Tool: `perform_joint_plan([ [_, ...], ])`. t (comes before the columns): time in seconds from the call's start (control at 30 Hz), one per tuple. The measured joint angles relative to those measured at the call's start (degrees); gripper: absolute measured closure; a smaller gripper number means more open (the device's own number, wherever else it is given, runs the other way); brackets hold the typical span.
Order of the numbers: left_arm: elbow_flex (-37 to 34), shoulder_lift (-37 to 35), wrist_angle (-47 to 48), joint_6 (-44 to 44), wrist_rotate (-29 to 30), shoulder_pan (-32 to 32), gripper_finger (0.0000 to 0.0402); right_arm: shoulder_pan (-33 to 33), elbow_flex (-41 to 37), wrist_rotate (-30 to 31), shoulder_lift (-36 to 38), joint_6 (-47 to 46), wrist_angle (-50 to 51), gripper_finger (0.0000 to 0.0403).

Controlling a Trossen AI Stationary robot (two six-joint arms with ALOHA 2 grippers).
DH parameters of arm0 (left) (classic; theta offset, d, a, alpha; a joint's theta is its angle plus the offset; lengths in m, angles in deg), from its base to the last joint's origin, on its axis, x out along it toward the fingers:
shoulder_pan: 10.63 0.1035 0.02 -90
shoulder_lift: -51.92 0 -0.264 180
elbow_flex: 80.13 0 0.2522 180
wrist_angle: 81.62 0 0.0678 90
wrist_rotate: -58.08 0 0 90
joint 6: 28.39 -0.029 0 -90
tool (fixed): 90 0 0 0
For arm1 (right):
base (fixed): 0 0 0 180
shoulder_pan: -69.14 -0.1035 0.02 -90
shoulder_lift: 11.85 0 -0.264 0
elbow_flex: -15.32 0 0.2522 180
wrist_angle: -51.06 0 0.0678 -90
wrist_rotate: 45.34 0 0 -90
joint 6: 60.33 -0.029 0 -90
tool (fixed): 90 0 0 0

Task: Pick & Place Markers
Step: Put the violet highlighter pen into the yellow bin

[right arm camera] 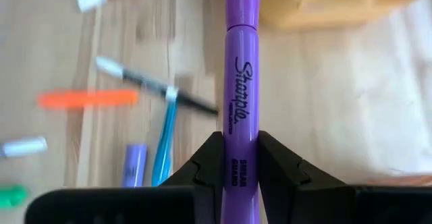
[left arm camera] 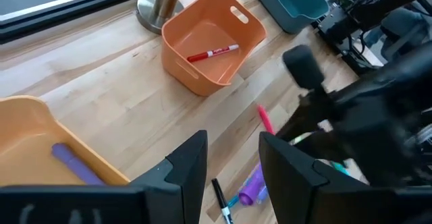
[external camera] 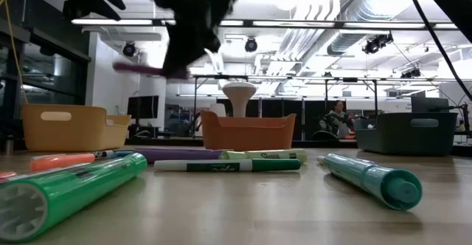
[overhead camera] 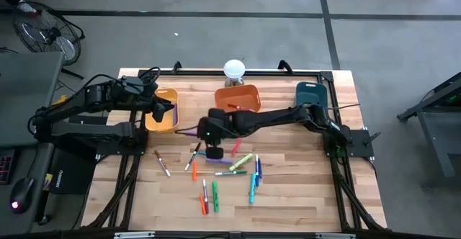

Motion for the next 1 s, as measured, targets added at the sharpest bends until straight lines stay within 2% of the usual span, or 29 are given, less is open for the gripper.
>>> perform_joint_plan([
  [0.2, 0.0, -0.7, -3.5, -4.0, -3.1, 0.0, 0.0268, 1.1, 7.9, 2.2, 0.1, 2.8, 5.0, 0.0348],
  [0.43, 0.0, -5.2, -15.6, -14.4, -7.9, 0.0, 0.0268, 1.5, 17.7, 4.5, 0.4, 7.0, 11.0, 0.0348],
  [0.53, 0.0, -7.5, -20.7, -17.1, -8.0, 0.0, 0.0268, 1.7, 14.6, 5.7, 4.6, 7.5, 7.9, 0.0348],
  [0.7, 0.0, -9.9, -27.9, -20.1, -7.8, 0.0, 0.0268, 2.3, 14.3, 9.0, 9.9, 8.5, 2.5, 0.0348],
  [1.0, 0.0, -6.0, -37.1, -24.3, -8.9, 0.0, 0.0268, 2.2, 14.3, 4.3, 13.7, 13.0, -19.8, 0.0348],
])
